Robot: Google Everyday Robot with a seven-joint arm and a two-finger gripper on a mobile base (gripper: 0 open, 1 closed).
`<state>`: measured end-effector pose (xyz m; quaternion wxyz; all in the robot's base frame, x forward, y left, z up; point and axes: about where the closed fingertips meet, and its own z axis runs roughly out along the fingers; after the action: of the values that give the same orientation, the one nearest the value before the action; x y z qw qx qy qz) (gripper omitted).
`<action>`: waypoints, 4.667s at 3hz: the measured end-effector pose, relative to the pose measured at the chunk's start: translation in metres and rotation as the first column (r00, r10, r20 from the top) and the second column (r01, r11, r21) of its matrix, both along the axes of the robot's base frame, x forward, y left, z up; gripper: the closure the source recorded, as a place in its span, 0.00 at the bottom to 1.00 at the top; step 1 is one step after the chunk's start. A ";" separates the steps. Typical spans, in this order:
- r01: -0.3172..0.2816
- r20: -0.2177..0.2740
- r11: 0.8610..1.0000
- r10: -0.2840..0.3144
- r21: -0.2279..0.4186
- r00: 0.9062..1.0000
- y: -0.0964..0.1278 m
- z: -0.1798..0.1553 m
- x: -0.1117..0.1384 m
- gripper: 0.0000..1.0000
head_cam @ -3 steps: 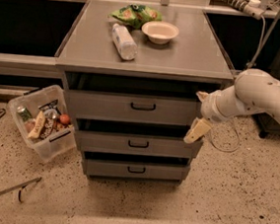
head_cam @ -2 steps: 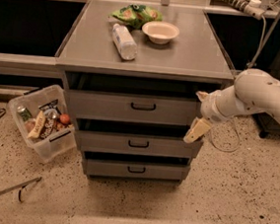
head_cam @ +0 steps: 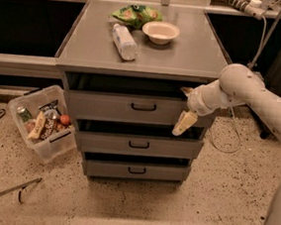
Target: Open top drawer
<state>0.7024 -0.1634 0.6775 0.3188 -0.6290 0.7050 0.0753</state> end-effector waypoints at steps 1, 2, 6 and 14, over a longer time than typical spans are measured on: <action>-0.039 -0.095 0.998 0.043 0.041 0.995 0.012 -0.027 -0.008 0.00; -0.041 -0.101 0.998 0.045 0.043 0.994 0.013 -0.023 -0.009 0.00; -0.044 -0.207 0.999 0.045 0.008 0.977 0.018 -0.022 -0.031 0.00; -0.040 -0.293 0.999 0.035 -0.011 0.956 0.022 -0.014 -0.089 0.00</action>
Offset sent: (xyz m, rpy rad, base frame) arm -0.0752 0.0250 -0.0305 0.1529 0.3887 0.1012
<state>0.6134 -0.1409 0.6637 0.2044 -0.6266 0.7331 0.1677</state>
